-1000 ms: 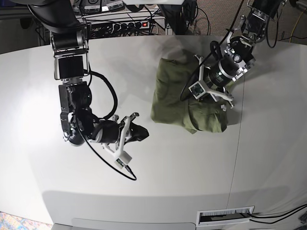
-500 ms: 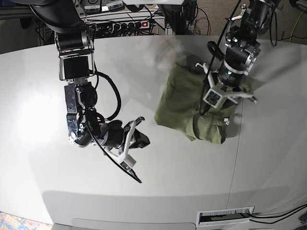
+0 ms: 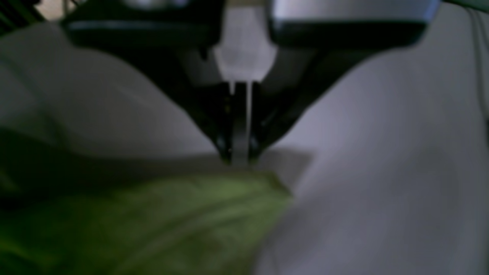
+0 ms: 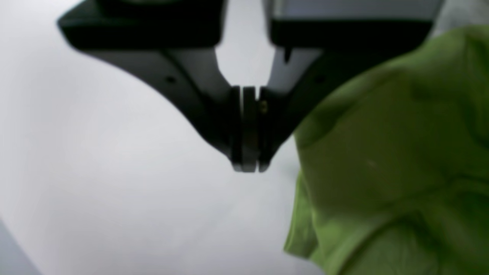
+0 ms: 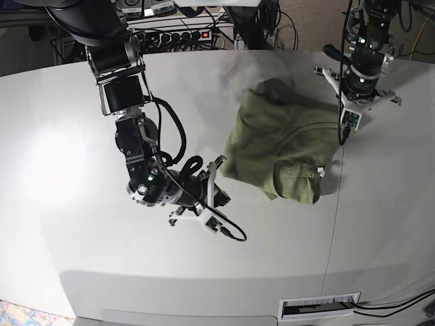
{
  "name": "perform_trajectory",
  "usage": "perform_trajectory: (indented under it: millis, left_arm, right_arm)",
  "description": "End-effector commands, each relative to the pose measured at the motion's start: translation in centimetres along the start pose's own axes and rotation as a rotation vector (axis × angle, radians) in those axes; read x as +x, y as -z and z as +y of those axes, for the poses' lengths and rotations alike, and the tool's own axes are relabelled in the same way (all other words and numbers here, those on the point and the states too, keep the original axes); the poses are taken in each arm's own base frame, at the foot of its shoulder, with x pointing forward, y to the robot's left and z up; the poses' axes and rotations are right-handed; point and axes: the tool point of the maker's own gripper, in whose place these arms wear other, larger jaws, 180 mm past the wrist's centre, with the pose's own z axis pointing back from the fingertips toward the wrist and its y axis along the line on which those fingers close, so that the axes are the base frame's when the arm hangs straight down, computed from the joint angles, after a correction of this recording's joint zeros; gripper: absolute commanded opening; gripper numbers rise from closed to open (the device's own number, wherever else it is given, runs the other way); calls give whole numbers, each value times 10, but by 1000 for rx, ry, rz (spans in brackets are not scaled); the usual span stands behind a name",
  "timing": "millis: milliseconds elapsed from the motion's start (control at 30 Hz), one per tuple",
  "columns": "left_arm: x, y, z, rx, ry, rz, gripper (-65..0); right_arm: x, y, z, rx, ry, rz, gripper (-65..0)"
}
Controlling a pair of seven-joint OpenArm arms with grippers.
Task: Fold the T-shirt properly
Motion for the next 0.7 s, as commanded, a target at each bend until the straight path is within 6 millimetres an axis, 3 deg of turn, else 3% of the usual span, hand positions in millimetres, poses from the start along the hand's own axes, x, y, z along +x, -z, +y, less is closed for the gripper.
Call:
perform_trajectory:
  millis: [0,300,667]
  left_arm:
    - [9,-4,1,1,-4,-39,-650]
    - [25,0,-23,-53,-125,-157,-650]
    - [0,22,-36,-123,-171,-113,-650]
  right_arm:
    - [26,-6,-8,-18,-26,-67,-650]
    - [4,-3,1,16,1,28,-650]
    - [-25,4,26,64,46,59,-650]
